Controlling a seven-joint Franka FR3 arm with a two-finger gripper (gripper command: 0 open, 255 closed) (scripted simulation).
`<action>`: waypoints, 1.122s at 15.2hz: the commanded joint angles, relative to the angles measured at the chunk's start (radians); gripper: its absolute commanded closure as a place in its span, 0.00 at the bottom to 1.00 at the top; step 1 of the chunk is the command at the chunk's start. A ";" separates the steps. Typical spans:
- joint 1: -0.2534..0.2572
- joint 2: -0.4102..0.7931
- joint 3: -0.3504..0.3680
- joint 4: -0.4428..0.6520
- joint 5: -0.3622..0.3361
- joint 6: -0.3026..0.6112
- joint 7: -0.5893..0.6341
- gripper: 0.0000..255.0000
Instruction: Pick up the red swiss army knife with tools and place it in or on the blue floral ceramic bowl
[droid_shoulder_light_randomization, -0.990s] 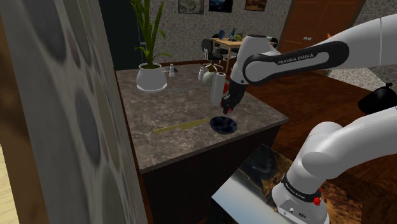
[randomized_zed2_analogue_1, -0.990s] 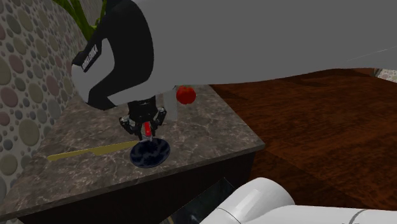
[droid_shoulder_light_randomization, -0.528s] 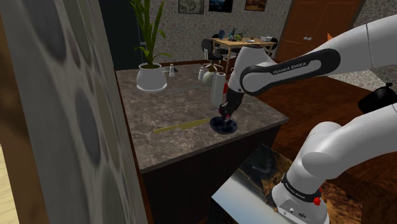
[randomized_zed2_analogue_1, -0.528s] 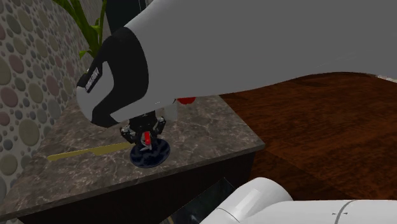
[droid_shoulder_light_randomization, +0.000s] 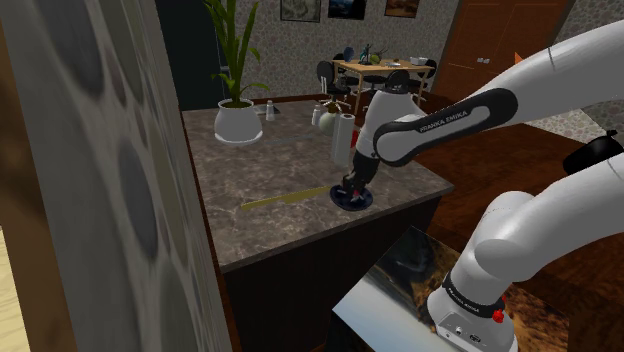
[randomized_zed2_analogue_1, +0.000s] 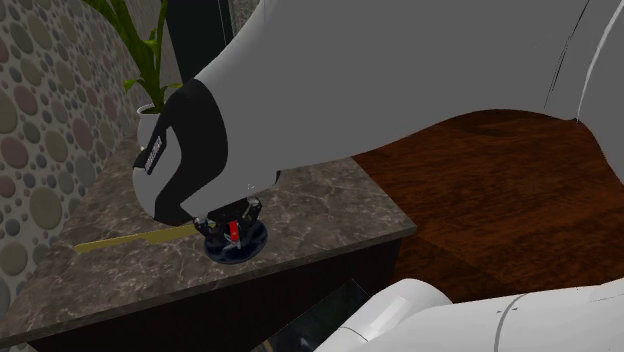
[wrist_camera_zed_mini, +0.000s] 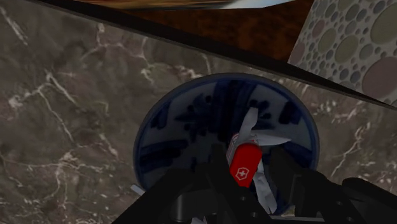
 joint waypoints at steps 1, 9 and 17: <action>-0.001 0.004 -0.002 -0.004 -0.001 0.009 -0.002 1.00; -0.001 0.004 -0.002 -0.004 -0.001 0.009 -0.002 0.00; -0.003 -0.102 -0.001 0.057 -0.003 -0.158 0.000 0.00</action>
